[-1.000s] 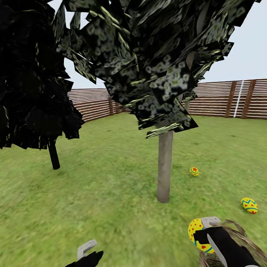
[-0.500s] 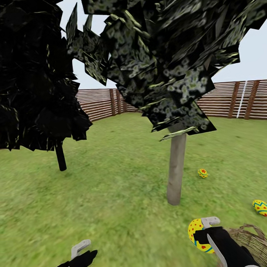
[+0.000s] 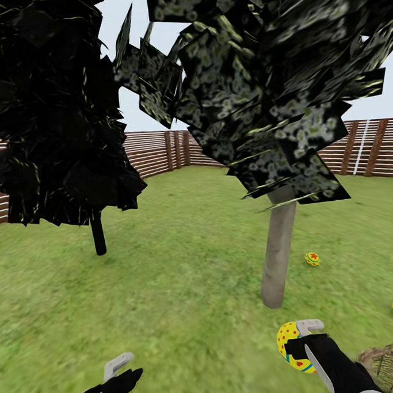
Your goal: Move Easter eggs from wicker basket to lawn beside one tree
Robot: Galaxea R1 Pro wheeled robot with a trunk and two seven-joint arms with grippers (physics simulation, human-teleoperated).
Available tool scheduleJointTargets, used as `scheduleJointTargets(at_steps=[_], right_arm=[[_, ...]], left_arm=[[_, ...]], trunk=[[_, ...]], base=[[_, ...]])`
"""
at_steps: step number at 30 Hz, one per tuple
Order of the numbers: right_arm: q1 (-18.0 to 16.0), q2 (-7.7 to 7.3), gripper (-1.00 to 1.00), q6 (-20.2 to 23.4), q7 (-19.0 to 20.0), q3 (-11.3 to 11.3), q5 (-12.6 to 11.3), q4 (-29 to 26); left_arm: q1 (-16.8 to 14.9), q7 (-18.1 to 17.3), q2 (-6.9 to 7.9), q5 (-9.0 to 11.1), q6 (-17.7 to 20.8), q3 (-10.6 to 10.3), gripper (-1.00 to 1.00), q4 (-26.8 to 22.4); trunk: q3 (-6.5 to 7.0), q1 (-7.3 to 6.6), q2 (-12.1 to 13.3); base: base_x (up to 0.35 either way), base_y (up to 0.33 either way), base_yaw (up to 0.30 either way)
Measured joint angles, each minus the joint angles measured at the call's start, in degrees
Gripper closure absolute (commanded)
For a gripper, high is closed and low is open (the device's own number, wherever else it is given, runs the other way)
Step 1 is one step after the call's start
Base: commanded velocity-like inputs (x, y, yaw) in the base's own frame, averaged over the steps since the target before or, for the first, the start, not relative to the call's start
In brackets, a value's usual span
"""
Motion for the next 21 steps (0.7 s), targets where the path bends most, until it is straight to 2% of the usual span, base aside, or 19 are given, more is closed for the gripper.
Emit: scheduleJointTargets(at_steps=[10,17,21], right_arm=[[-0.03,0.35,1.00,-0.07,-0.01,0.08,0.05,0.00],[-0.03,0.35,1.00,-0.07,-0.07,0.08,0.05,-0.01],[-0.03,0.31,1.00,-0.06,-0.09,0.08,0.05,-0.02]], left_arm=[[0.00,0.08,0.00,-0.02,0.00,0.00,-1.00,0.02],[0.00,-0.10,-0.17,-0.06,-0.54,-0.27,-1.00,0.03],[0.00,0.05,-0.13,0.15,-0.56,0.05,-1.00,-0.02]], trunk=[[1.80,-2.20,4.01],[1.80,-2.22,4.02],[1.09,-1.32,2.44]], base=[[0.122,0.342,0.000],[0.208,0.275,0.000],[0.042,0.042,0.000]])
